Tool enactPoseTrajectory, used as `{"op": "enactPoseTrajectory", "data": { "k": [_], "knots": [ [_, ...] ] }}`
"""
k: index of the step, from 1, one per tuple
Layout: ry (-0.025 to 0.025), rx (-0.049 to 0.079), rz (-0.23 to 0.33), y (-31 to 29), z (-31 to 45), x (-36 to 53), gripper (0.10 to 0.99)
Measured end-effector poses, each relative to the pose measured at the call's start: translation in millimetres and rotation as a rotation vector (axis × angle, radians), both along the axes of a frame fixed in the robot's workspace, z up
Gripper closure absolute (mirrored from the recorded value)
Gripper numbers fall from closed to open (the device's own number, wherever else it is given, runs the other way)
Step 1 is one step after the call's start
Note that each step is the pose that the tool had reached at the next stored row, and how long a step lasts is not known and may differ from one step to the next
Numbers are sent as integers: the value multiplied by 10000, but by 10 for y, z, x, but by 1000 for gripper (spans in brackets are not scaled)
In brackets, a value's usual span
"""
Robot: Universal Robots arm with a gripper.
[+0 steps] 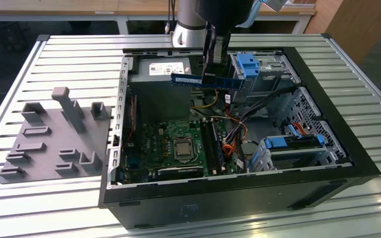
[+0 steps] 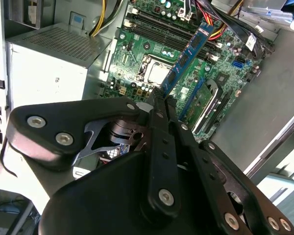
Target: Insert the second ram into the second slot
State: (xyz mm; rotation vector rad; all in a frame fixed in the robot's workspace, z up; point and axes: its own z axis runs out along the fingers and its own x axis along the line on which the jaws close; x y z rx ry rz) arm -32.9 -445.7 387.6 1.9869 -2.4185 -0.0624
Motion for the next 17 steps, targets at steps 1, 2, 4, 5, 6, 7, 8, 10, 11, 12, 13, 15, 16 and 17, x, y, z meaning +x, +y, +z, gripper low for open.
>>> {"op": "enactPoseTrajectory", "data": {
  "k": [1,2,4,5,6,7,8,10,11,12,13,15,16,17],
  "knots": [
    [0,0,-10,0,0,0,949],
    [0,0,-20,0,0,0,949],
    [0,0,-41,0,0,0,949],
    [0,0,-50,0,0,0,949],
    [0,0,-60,0,0,0,949],
    [0,0,-70,0,0,0,949],
    [0,0,-80,0,0,0,949],
    [0,0,-98,0,0,0,949],
    [0,0,-107,0,0,0,949],
    [0,0,-117,0,0,0,949],
    [0,0,-126,0,0,0,949],
    [0,0,-146,0,0,0,949],
    [0,0,-156,0,0,0,949],
    [0,0,-166,0,0,0,949]
  ]
}}
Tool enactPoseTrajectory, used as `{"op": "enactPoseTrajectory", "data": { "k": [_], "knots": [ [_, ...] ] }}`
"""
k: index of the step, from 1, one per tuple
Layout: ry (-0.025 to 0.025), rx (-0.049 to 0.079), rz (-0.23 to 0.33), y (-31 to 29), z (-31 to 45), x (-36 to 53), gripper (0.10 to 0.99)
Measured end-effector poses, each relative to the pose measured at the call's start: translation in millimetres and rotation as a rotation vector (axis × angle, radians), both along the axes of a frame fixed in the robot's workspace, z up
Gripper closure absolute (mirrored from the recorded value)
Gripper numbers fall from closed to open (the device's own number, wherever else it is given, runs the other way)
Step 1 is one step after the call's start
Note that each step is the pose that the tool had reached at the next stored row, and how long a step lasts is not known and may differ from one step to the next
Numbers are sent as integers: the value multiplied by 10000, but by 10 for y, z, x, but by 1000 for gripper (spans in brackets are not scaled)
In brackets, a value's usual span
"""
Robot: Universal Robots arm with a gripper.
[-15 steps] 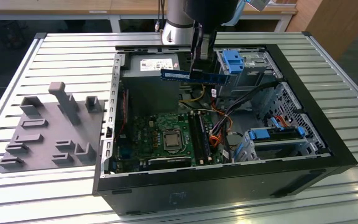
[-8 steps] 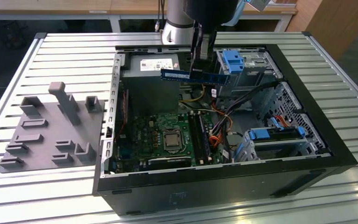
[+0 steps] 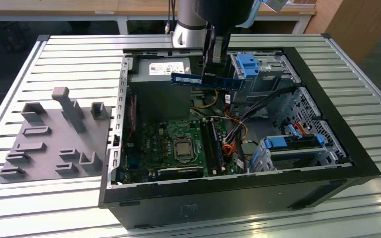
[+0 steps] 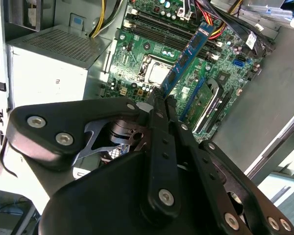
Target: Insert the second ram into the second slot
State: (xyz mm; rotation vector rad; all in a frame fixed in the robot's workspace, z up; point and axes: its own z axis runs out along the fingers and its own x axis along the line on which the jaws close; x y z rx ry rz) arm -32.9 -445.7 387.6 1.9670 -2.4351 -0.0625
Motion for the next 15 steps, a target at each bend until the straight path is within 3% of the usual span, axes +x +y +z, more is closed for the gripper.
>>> {"op": "enactPoseTrajectory", "data": {
  "k": [15],
  "knots": [
    [0,0,-139,0,0,0,949]
  ]
}}
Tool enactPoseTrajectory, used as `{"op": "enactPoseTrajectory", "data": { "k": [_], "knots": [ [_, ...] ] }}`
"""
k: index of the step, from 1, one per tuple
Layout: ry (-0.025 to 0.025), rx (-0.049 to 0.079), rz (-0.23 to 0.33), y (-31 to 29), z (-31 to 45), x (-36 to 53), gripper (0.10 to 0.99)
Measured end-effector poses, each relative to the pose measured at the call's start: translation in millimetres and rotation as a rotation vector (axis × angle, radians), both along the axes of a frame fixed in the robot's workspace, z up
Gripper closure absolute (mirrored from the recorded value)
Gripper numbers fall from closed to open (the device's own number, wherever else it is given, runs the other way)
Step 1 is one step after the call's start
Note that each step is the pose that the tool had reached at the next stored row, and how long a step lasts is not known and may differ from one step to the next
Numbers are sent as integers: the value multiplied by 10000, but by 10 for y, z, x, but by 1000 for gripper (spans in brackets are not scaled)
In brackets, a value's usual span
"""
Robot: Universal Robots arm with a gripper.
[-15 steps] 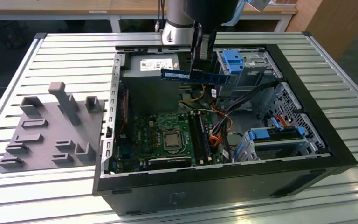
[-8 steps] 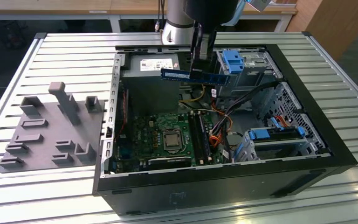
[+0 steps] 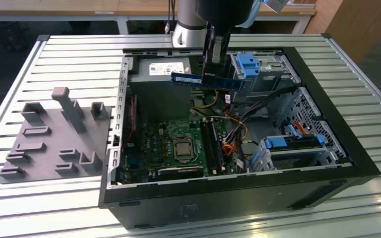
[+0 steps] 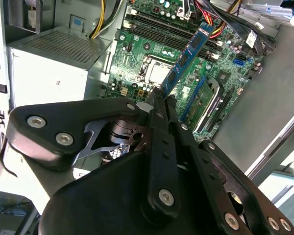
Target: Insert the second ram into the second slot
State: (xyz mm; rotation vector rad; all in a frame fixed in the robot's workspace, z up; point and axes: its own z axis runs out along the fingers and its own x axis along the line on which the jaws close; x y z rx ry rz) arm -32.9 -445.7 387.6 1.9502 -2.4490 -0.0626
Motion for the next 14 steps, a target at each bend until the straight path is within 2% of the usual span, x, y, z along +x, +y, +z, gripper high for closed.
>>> {"op": "enactPoseTrajectory", "data": {
  "k": [14],
  "knots": [
    [0,0,-130,0,0,0,949]
  ]
}}
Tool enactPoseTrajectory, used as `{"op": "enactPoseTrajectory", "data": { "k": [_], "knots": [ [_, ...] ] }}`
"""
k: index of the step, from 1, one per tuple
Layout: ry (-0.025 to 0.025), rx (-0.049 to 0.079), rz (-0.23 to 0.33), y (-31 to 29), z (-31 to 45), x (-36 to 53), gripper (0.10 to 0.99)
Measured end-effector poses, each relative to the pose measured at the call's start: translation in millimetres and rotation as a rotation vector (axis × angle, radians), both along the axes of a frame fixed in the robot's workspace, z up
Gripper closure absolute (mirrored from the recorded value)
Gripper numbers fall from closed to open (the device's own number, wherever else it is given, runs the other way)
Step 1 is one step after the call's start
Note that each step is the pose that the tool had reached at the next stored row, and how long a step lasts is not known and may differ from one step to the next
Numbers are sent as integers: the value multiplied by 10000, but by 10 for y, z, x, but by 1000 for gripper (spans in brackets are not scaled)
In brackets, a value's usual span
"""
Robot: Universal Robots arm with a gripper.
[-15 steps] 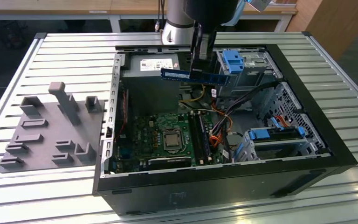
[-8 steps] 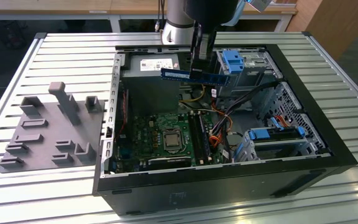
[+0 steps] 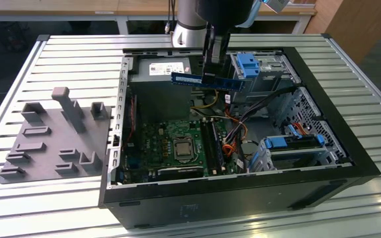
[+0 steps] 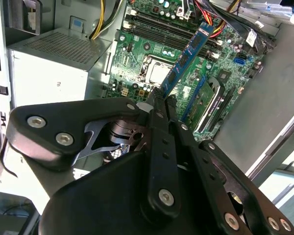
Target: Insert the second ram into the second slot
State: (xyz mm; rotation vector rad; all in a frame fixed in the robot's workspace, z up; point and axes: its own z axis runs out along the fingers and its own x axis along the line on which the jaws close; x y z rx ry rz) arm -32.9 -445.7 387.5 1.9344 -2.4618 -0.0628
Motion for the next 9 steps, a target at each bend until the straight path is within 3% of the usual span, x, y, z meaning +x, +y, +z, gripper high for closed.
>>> {"op": "enactPoseTrajectory", "data": {
  "k": [9],
  "knots": [
    [0,0,-89,0,0,0,949]
  ]
}}
